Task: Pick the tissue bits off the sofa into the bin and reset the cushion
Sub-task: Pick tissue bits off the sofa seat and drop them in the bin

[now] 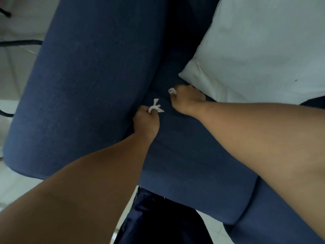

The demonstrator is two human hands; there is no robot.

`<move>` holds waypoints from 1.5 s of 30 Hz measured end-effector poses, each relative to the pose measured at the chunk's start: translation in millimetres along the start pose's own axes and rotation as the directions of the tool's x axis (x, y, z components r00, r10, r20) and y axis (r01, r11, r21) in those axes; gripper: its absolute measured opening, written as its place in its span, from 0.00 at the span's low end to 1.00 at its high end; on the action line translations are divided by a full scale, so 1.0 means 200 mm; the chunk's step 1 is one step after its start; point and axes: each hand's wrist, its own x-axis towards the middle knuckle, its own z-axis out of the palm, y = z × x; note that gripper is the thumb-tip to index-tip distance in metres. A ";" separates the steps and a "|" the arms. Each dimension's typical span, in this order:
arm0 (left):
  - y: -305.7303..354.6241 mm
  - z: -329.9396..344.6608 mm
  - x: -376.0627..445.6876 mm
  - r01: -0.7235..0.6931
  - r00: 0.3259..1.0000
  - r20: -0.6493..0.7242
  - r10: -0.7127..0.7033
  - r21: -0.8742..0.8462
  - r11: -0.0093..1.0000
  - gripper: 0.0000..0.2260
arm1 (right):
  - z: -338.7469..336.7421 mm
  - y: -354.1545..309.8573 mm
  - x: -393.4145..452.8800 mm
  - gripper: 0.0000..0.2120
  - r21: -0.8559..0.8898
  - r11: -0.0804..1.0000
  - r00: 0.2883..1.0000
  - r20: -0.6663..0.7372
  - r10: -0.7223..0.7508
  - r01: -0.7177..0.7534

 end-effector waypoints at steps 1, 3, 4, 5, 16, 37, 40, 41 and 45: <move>0.01 -0.01 -0.01 -0.044 0.999 0.016 0.043 0.036 0.998 0.04 | -0.01 0.01 -0.04 0.16 -0.001 1.000 1.000 0.014 0.005 -0.005; 0.03 -0.04 -0.03 -0.111 0.993 0.054 0.106 0.089 0.990 0.07 | -0.01 0.03 -0.10 0.15 -0.008 1.000 0.999 0.032 0.019 -0.018; 0.05 -0.04 -0.04 -0.129 0.990 0.070 0.122 0.112 0.985 0.07 | -0.01 0.03 -0.13 0.15 -0.014 1.000 0.999 0.035 0.026 -0.026; 0.06 -0.05 -0.04 -0.140 0.988 0.081 0.130 0.133 0.981 0.07 | -0.01 0.04 -0.16 0.15 -0.018 0.999 0.999 0.037 0.032 -0.032; -0.08 -0.11 -0.32 -0.095 0.994 0.070 0.084 0.182 0.979 0.04 | 0.05 0.07 -0.49 0.14 -0.100 0.995 0.997 0.078 0.002 0.005; -1.08 -0.63 -0.71 0.126 0.988 -0.101 -0.113 0.131 0.983 0.04 | 0.67 -0.55 -1.00 0.13 -0.269 0.935 0.946 0.288 -0.152 0.232; -1.24 -0.79 -0.73 0.170 0.977 -0.148 -0.153 0.105 0.980 0.04 | 0.79 -0.70 -1.06 0.14 -0.278 0.924 0.936 0.304 -0.175 0.263; -1.29 -0.85 -0.72 0.182 0.972 -0.168 -0.163 0.103 0.978 0.04 | 0.83 -0.75 -1.08 0.13 -0.280 0.919 0.932 0.310 -0.189 0.279; -1.45 -1.08 -0.67 0.207 0.951 -0.253 -0.179 0.091 0.974 0.08 | 0.94 -0.91 -1.13 0.14 -0.299 0.893 0.915 0.329 -0.233 0.335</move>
